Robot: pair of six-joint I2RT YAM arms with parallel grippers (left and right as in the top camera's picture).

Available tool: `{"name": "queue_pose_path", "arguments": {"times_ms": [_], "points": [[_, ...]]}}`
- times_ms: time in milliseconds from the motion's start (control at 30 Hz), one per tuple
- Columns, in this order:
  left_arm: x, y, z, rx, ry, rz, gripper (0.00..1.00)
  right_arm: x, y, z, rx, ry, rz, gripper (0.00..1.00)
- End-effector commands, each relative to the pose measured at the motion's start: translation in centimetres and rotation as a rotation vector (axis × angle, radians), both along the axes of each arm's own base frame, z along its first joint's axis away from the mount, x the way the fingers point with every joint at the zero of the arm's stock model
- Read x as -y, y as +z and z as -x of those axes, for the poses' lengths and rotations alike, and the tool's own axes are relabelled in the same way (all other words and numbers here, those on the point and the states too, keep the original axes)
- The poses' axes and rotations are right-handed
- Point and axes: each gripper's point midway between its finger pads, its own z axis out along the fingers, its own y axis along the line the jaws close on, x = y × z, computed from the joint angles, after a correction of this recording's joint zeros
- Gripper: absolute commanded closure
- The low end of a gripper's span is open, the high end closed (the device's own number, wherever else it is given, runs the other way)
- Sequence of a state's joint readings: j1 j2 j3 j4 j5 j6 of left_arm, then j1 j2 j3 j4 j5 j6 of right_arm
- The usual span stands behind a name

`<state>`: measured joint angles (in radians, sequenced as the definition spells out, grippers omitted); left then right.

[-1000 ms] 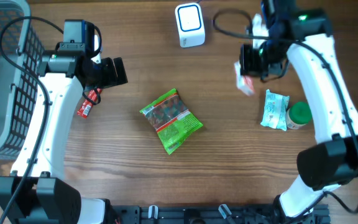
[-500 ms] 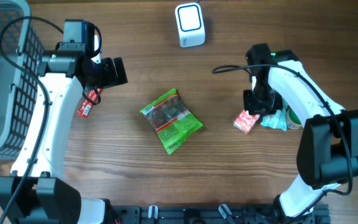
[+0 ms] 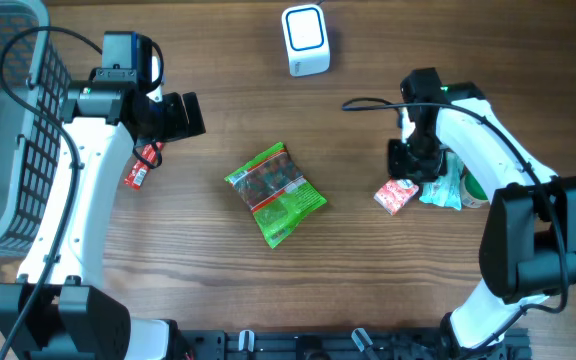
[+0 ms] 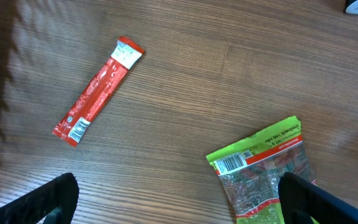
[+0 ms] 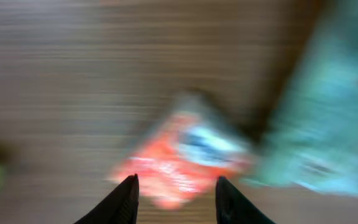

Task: Scan the item barcode
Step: 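Carry the tissue pack right and drop it near the jar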

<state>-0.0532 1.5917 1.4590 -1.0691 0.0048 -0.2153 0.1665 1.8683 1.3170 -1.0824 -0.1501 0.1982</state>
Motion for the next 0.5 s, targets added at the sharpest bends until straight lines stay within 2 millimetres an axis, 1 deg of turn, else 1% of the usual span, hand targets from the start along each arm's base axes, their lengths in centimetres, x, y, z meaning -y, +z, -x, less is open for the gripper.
{"name": "queue_pose_path", "arguments": {"times_ms": [0,33,67,200,333,367,400,467], "points": [[0.1,0.0,-0.1,0.001,0.0,0.006,0.0,-6.6,2.0,0.1,-0.02,0.033,-0.411,0.7],[0.1,0.0,-0.1,0.001,0.0,0.006,0.0,-6.9,2.1,-0.1,-0.016,0.024,-0.431,0.86],[0.1,0.0,-0.1,0.001,0.0,0.006,0.0,-6.9,2.1,-0.4,-0.009,0.003,-0.431,0.96],[0.1,0.0,-0.1,0.001,0.0,0.006,0.0,-6.2,1.0,-1.0,-0.007,-0.102,-0.349,0.96],[0.1,0.0,-0.1,0.001,0.0,0.006,0.0,-4.7,-1.6,-0.5,-0.01,-0.207,-0.2,0.96],[0.1,0.0,-0.1,0.001,0.0,0.006,0.0,-4.6,-2.1,-0.4,-0.008,-0.222,-0.181,0.96],[0.1,0.0,-0.1,0.001,0.0,0.006,0.0,-4.4,-3.2,-0.1,-0.004,-0.252,-0.155,0.96],[0.1,0.0,-0.1,0.001,0.0,0.006,0.0,-4.1,-4.4,0.5,0.005,-0.252,-0.126,0.96]]}}
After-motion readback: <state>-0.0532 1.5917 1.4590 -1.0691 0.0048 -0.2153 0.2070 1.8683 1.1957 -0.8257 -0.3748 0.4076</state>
